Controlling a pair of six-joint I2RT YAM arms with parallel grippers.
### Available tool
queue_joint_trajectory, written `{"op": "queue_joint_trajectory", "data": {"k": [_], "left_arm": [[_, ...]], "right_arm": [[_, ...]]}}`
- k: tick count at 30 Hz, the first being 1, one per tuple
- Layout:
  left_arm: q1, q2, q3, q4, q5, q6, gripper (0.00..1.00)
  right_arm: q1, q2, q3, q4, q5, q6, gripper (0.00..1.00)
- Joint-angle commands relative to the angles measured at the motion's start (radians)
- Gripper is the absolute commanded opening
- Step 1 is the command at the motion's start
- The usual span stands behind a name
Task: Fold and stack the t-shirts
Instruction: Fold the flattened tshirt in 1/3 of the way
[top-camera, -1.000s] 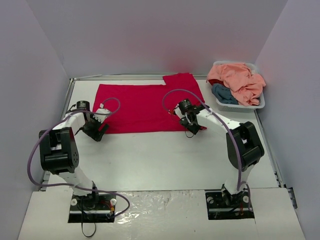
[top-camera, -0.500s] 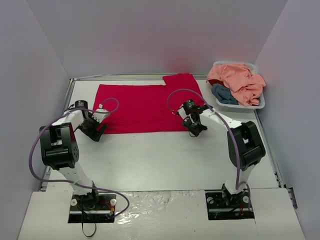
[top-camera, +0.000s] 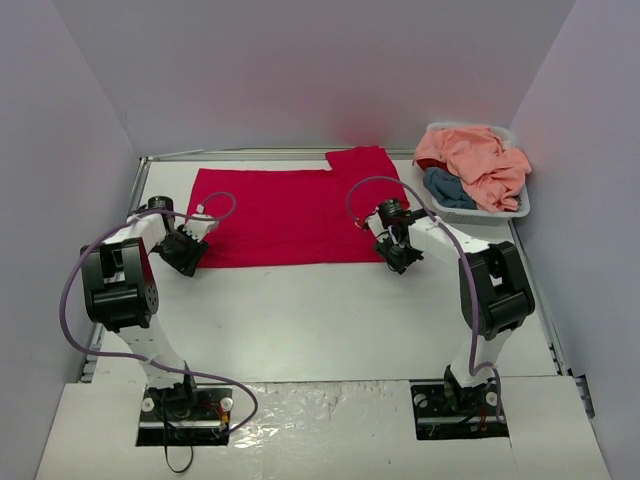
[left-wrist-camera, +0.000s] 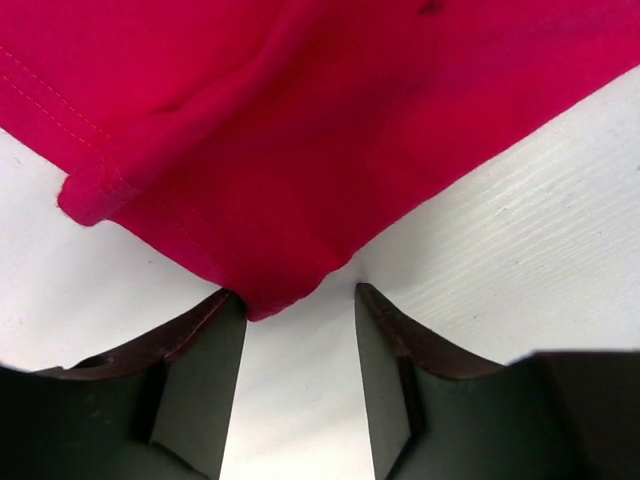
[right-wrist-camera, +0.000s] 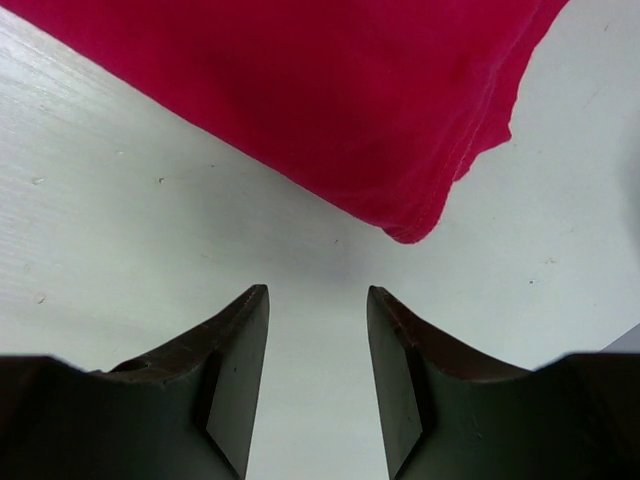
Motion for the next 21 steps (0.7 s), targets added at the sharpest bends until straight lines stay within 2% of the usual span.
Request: {"op": "queue_joint_trajectory", "data": {"k": [1,2,5,12,13,17,21], "left_arm": [[0.01,0.013,0.036,-0.048,0.016,0.028,0.44],[0.008,0.02,0.04,-0.054,0.011,0.03,0.38],[0.013,0.023,0.043,-0.054,0.01,0.031,0.34],[0.014,0.034,0.05,-0.069,0.016,0.037,0.16],[0.014,0.037,0.053,-0.071,0.016,0.037,0.16],[0.014,0.04,0.055,-0.075,0.017,0.039,0.03],[0.014,0.034,0.05,-0.074,0.019,0.037,0.03]], "right_arm": [[-0.021,-0.057,-0.012,-0.023,-0.026,0.014,0.4],[-0.024,-0.059,-0.014,-0.023,-0.032,0.014,0.4],[-0.036,-0.062,-0.021,-0.02,-0.042,0.016,0.4],[-0.059,-0.073,-0.034,-0.023,-0.069,0.014,0.38],[-0.065,-0.074,-0.032,-0.023,-0.076,0.014,0.38],[-0.078,-0.084,-0.029,-0.023,-0.111,0.013,0.42],[-0.081,-0.062,-0.011,-0.022,-0.112,0.016,0.43]]}}
